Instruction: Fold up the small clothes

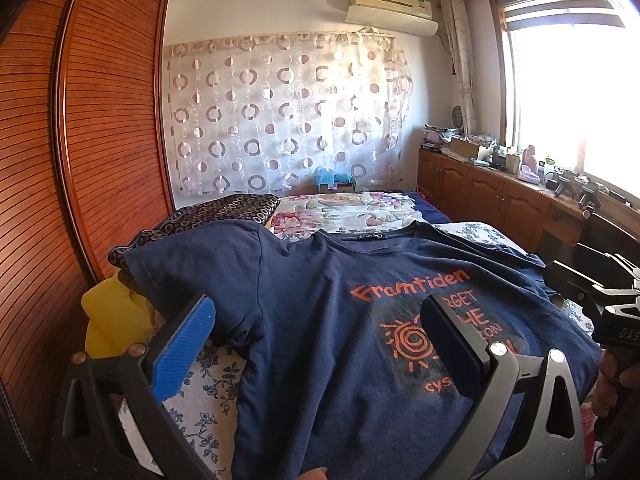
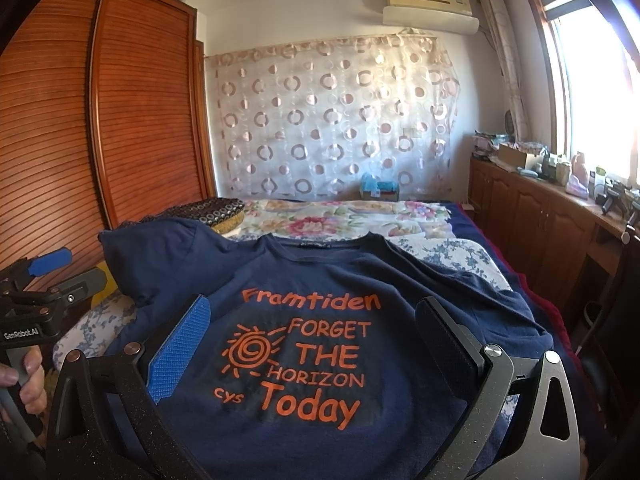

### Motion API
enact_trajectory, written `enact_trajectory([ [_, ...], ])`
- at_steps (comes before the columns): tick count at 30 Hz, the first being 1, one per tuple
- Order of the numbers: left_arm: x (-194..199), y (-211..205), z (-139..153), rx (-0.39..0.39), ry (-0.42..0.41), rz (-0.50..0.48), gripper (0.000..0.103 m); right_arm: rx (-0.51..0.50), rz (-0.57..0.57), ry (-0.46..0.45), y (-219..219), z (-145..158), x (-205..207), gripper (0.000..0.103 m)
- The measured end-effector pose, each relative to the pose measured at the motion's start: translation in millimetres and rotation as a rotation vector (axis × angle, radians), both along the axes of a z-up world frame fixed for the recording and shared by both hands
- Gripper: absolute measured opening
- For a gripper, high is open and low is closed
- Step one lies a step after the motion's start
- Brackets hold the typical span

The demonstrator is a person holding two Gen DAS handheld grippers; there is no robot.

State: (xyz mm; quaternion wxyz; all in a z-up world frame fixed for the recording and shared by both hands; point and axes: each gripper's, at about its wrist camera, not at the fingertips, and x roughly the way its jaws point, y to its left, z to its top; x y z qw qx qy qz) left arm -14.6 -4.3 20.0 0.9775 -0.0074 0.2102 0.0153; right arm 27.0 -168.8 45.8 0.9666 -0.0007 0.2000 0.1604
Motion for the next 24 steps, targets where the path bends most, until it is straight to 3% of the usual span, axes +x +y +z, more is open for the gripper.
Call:
enact_trajectory([
  [16, 10.9, 1.9, -4.4, 0.017, -0.003, 0.030, 0.103, 0.005, 0.008, 0.018, 0.3, -2.2, 2.0, 0.103],
  [24, 27.0, 24.7, -19.5, -0.012, 0.040, 0.021, 0.103, 0.004, 0.035, 0.044, 10.2, -15.2, 14.4, 0.103],
])
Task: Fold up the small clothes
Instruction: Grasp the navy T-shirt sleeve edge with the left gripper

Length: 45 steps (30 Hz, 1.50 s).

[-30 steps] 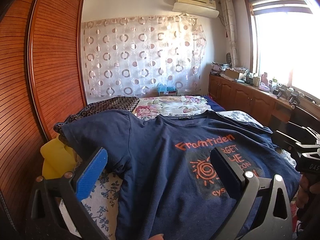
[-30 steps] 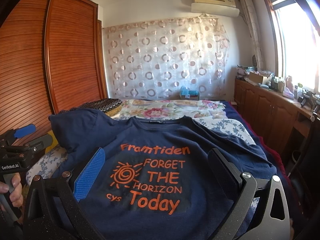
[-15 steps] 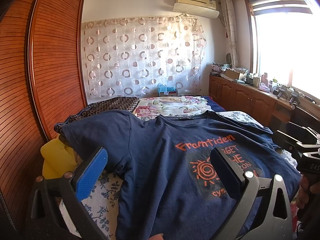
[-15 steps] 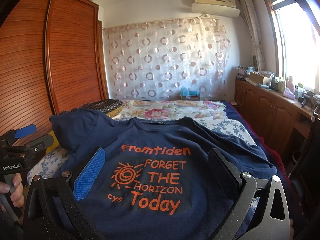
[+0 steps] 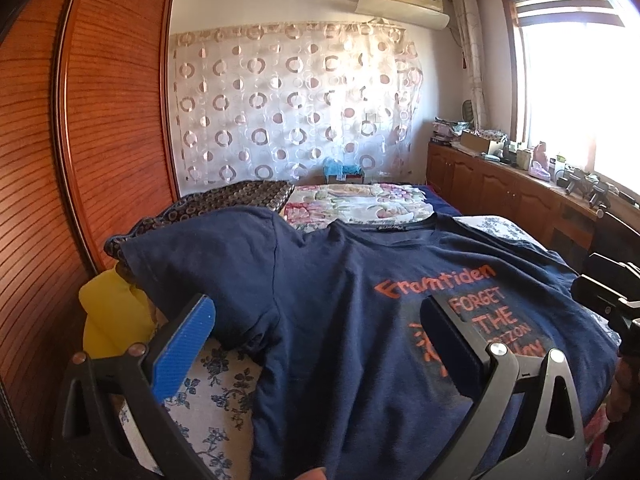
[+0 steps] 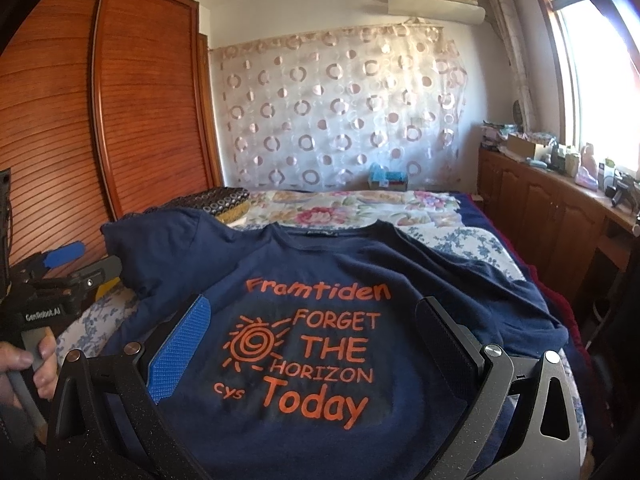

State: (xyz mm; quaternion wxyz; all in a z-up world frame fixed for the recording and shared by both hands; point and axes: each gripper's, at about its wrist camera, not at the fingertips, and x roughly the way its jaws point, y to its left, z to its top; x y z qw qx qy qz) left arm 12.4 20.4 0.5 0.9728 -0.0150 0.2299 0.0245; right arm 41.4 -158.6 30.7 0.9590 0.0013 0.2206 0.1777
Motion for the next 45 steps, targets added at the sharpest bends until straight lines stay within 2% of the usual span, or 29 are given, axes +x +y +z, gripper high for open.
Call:
enact_trajectory([
  [6, 9.0, 32.1, -12.2, -0.049, 0.053, -0.014, 0.103, -0.010, 0.039, 0.035, 7.3, -13.5, 14.1, 0.103],
  [17, 25.4, 103.4, -33.0, -0.068, 0.137, 0.048, 0.103, -0.062, 0.152, 0.138, 36.0, -44.2, 27.6, 0.097],
  [22, 37.5, 135.3, -38.5, -0.107, 0.159, 0.054, 0.097, -0.089, 0.181, 0.166, 49.2, -55.6, 29.9, 0.097],
  [27, 52.8, 160.2, -39.4, -0.159, 0.164, 0.047, 0.082, -0.127, 0.191, 0.140, 56.4, -56.6, 28.4, 0.097],
  [31, 64.1, 177.2, -35.1, -0.205, 0.142, 0.029, 0.076, -0.113, 0.190, 0.165, 55.6, -60.8, 32.2, 0.097],
  [38, 79.3, 188.8, -48.4, -0.259, 0.175, 0.000, 0.039, -0.115, 0.193, 0.155, 56.0, -60.7, 30.7, 0.097],
  [41, 70.9, 181.7, -43.9, -0.222, 0.155, -0.003, 0.023, -0.113, 0.193, 0.152, 56.5, -60.6, 30.9, 0.097],
  [42, 67.9, 177.7, -42.0, -0.206, 0.147, -0.005, 0.014, -0.111, 0.192, 0.151, 56.5, -60.8, 30.9, 0.097],
  [45, 65.1, 173.7, -37.0, -0.173, 0.138, -0.015, 0.003, -0.110, 0.192, 0.150, 56.7, -60.7, 31.0, 0.097],
])
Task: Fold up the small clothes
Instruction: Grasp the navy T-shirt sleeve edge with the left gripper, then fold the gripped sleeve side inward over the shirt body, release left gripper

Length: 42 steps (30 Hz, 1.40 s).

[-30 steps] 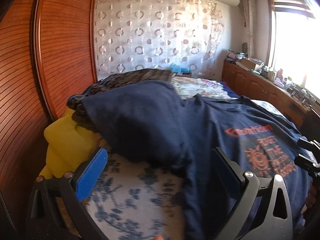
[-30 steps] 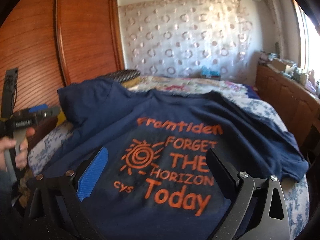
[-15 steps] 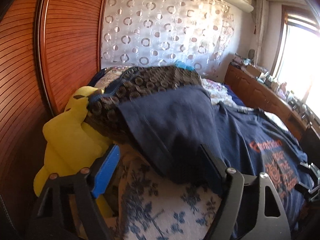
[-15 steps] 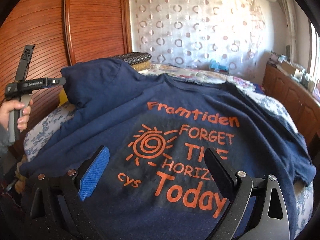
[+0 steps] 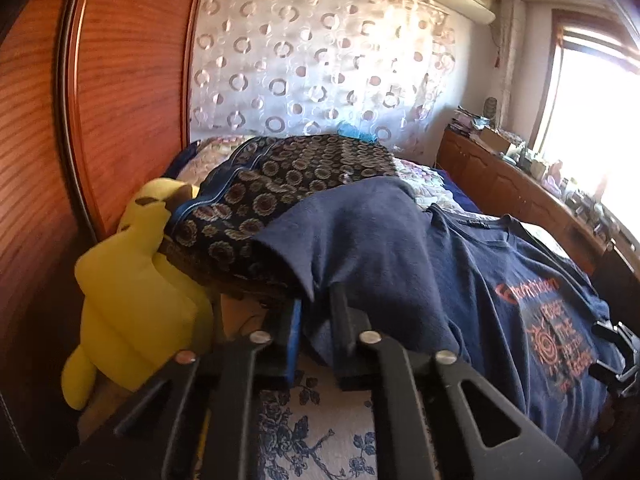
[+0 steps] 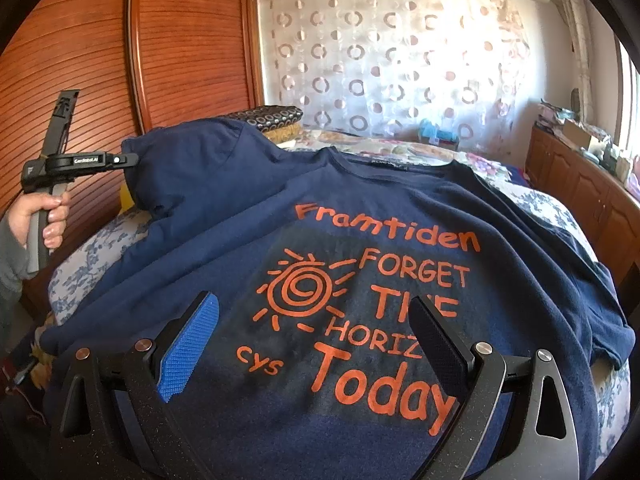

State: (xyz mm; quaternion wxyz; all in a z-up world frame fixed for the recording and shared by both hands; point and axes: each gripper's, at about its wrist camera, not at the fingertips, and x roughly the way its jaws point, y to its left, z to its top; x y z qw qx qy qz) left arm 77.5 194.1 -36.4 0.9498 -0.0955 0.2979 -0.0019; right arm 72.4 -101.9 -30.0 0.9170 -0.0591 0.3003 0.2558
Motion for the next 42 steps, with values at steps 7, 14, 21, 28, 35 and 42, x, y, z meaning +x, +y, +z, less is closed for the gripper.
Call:
enact_trajectory([
  [7, -18.1, -28.9, 35.0, 0.052, -0.082, -0.057, 0.001, 0.008, -0.003, -0.002, -1.2, 0.2, -0.6, 0.097],
  [14, 0.2, -81.6, 78.6, 0.076, -0.125, -0.185, 0.001, 0.010, -0.004, -0.002, -1.6, 0.2, -0.9, 0.097],
  [21, 31.3, -157.2, 99.7, 0.140, -0.088, -0.306, 0.007, 0.015, -0.006, -0.002, -2.7, 0.3, -0.8, 0.097],
  [28, 37.2, -174.2, 93.7, 0.169, -0.033, -0.333, 0.020, 0.021, -0.006, 0.002, -3.2, -0.4, -0.6, 0.097],
  [35, 27.7, -155.7, 55.9, 0.188, 0.053, -0.286, 0.040, 0.024, -0.006, 0.003, -3.7, -0.8, -0.5, 0.097],
  [42, 14.4, -142.2, 3.4, 0.196, 0.149, -0.252, 0.046, 0.026, -0.006, 0.007, -4.0, -1.7, -0.5, 0.097],
])
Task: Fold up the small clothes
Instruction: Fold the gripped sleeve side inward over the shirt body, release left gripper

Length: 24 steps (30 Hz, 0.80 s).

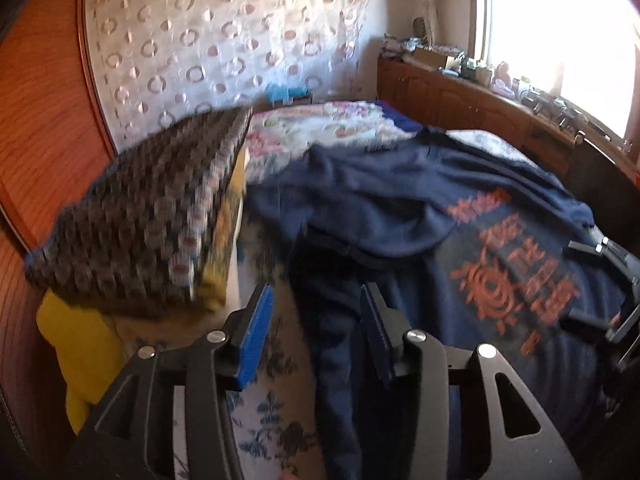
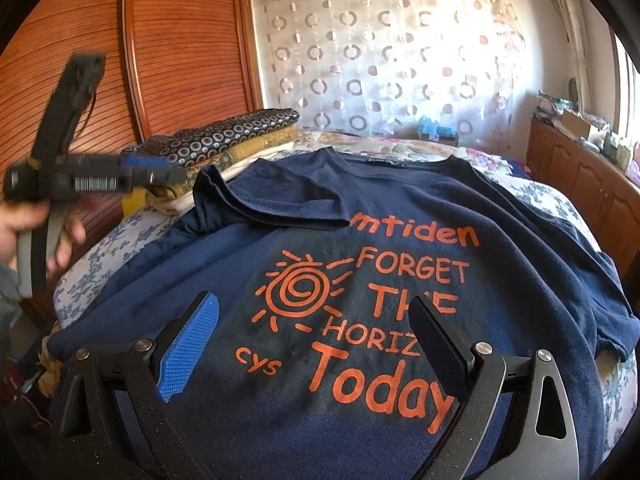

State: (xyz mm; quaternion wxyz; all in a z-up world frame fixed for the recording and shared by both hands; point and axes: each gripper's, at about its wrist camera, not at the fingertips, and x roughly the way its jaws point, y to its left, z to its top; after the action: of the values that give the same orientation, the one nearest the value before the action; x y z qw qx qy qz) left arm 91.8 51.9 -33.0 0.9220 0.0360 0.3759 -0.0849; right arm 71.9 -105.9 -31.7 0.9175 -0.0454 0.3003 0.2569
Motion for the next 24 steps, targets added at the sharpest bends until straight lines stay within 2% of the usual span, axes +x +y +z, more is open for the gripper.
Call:
enact_trajectory([
  [5, 3.7, 8.6, -25.2, 0.008, 0.043, 0.022, 0.048, -0.001, 0.000, 0.004, 0.7, -1.2, 0.4, 0.097],
  [10, 4.5, 10.4, -36.8, -0.001, 0.061, 0.022, 0.049, 0.000, 0.000, 0.005, 2.6, -2.0, 1.2, 0.097],
  [18, 6.1, 29.1, -40.4, -0.086, 0.093, 0.011, 0.052, 0.000, 0.002, 0.010, 1.2, -2.3, 2.6, 0.097],
  [24, 5.2, 28.2, -39.5, -0.079, 0.095, 0.011, 0.052, -0.014, 0.016, 0.046, 2.0, -3.4, 9.8, 0.097],
])
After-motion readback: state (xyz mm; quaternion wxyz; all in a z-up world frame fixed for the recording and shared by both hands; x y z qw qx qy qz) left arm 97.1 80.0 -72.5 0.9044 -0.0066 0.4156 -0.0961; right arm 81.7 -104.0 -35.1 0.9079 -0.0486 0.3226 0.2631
